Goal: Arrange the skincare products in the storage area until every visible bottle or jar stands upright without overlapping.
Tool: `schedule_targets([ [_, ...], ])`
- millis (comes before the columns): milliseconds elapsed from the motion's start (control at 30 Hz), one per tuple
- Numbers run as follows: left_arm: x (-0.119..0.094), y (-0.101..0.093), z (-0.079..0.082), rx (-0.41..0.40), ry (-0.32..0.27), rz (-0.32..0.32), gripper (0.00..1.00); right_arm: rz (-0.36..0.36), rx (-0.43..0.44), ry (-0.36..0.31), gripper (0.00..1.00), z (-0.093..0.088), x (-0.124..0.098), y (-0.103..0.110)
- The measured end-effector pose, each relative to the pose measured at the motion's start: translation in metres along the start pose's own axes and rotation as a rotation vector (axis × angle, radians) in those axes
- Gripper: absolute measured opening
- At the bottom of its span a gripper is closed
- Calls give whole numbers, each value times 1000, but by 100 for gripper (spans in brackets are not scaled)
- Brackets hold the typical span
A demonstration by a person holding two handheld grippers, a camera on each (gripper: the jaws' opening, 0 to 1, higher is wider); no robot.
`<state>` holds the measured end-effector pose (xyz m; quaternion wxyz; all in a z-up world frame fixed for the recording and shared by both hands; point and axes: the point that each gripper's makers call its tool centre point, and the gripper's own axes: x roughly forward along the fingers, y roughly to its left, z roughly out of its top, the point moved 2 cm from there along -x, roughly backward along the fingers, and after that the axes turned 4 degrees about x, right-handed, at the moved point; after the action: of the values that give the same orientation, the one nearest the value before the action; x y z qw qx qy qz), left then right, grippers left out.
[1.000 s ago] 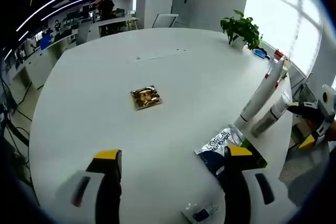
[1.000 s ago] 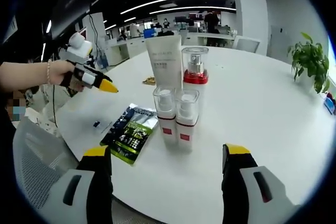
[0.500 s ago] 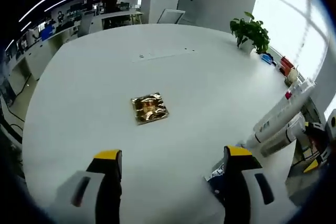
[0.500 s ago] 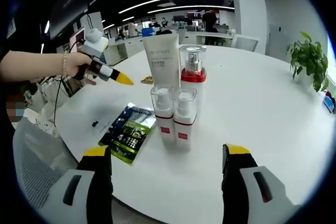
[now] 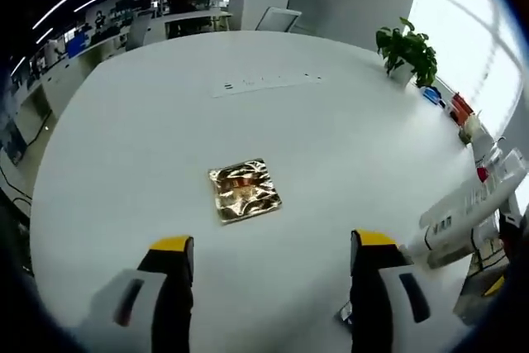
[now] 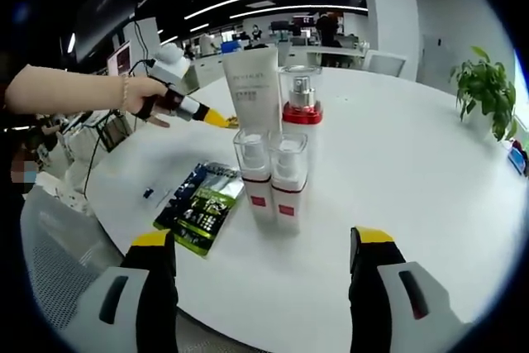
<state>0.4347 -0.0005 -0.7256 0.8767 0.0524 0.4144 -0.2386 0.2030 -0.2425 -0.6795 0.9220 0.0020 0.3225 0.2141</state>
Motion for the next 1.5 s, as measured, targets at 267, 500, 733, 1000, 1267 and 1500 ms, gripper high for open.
schedule_targets([
  [267,14,7,9,-41,-19,47,71,-4,4,7,86,-2,0,-1],
  [500,27,6,13,-25,-20,65,68,-8,12,14,86,-4,2,-3],
  [733,35,8,16,-2,-6,81,65,-16,15,13,85,-4,1,-4],
  [1000,36,15,14,45,14,116,54,-18,13,18,85,-5,2,-5],
  [1267,38,18,16,126,14,139,39,-20,10,21,85,-5,2,-5],
  [1500,43,20,18,126,16,131,38,-22,11,21,84,-5,1,-5],
])
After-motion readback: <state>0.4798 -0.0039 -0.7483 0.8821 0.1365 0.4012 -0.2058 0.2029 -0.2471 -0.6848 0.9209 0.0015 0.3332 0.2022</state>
